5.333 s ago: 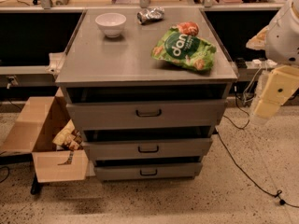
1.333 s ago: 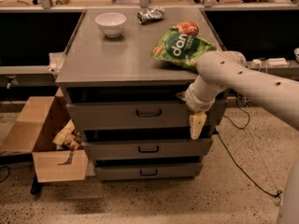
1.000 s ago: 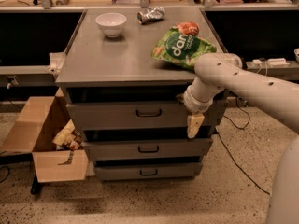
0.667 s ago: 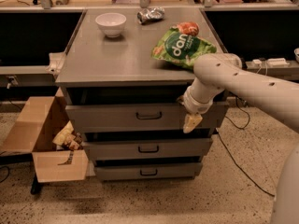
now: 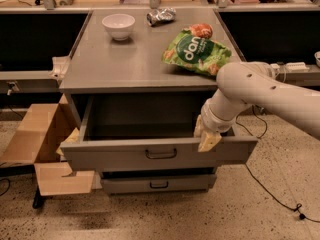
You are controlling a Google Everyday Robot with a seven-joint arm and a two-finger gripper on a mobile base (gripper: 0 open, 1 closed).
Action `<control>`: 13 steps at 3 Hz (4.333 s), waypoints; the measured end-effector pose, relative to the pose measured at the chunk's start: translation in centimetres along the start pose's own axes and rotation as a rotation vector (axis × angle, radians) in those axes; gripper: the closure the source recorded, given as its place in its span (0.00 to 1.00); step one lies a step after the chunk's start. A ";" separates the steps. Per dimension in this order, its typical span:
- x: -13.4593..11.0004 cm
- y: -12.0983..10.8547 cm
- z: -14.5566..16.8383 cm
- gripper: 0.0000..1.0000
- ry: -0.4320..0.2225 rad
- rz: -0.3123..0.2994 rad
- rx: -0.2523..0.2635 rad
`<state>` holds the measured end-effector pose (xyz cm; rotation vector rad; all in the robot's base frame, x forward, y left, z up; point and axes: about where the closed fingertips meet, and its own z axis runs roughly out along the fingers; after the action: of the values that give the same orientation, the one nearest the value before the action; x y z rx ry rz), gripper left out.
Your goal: Open top drawer
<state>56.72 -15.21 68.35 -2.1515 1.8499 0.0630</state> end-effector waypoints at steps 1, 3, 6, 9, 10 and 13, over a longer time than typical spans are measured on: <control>-0.2 0.8 -0.2 0.86 -0.001 0.000 0.000; -0.2 0.8 -0.2 0.41 -0.001 0.000 0.000; -0.2 0.8 -0.2 0.00 -0.001 0.000 0.000; -1.0 4.4 1.5 0.17 0.057 0.072 -0.111; -1.5 5.5 1.0 0.48 0.051 0.089 -0.105; -2.1 6.6 0.5 0.00 0.016 0.101 -0.081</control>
Offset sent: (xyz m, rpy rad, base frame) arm -0.0087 0.0000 0.0007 0.0009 -0.0004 -0.0001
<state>50.08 -13.90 67.00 -2.1158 1.9971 0.1452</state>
